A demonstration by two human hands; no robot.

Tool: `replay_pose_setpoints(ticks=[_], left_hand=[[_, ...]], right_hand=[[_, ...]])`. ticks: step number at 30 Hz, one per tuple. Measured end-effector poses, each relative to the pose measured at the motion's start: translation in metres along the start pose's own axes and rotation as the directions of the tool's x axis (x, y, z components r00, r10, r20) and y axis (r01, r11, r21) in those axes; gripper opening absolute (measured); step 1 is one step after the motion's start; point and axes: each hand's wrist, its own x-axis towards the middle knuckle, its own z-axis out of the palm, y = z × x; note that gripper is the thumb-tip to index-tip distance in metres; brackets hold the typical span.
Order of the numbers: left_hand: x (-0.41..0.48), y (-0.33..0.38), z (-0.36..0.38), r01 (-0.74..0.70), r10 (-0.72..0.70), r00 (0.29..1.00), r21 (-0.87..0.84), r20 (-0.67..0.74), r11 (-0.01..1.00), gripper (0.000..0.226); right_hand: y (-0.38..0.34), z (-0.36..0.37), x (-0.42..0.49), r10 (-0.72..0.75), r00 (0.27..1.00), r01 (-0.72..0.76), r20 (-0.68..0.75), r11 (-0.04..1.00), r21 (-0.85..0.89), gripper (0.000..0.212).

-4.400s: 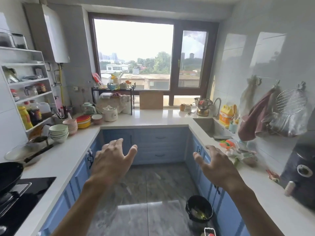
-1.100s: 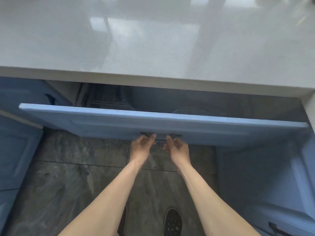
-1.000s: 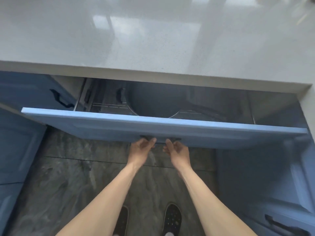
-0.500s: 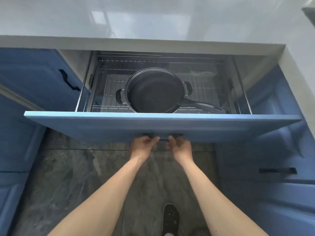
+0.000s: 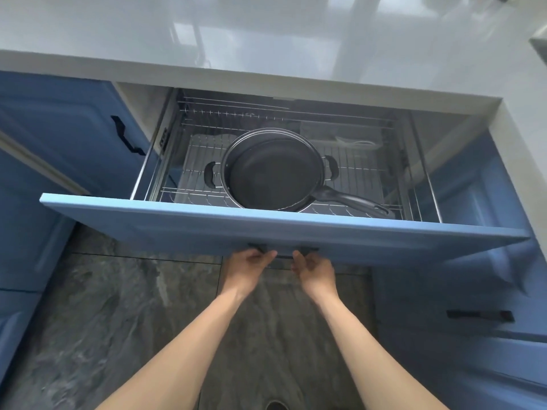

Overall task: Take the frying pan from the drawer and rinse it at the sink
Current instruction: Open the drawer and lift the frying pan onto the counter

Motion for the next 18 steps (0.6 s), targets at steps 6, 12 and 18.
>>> replay_pose_setpoints(ticks=[6,12,18], left_hand=[[-0.036,0.018,-0.029,-0.093,0.098,0.993,0.077,-0.062,0.993,0.033],[-0.083,0.084,-0.071,-0.255,0.246,0.958,-0.047,-0.147,0.966,0.022],[-0.078,0.167,-0.11,-0.352,0.351,0.919,0.029,-0.179,0.936,0.03]], right_hand=[[-0.027,-0.026,-0.033,-0.123,0.992,0.123,0.012,0.965,-0.233,0.033],[-0.094,-0.073,-0.073,-0.272,0.958,0.286,0.093,0.937,-0.201,0.026],[-0.171,-0.111,-0.071,-0.362,0.928,0.372,0.088,0.908,-0.191,0.021]])
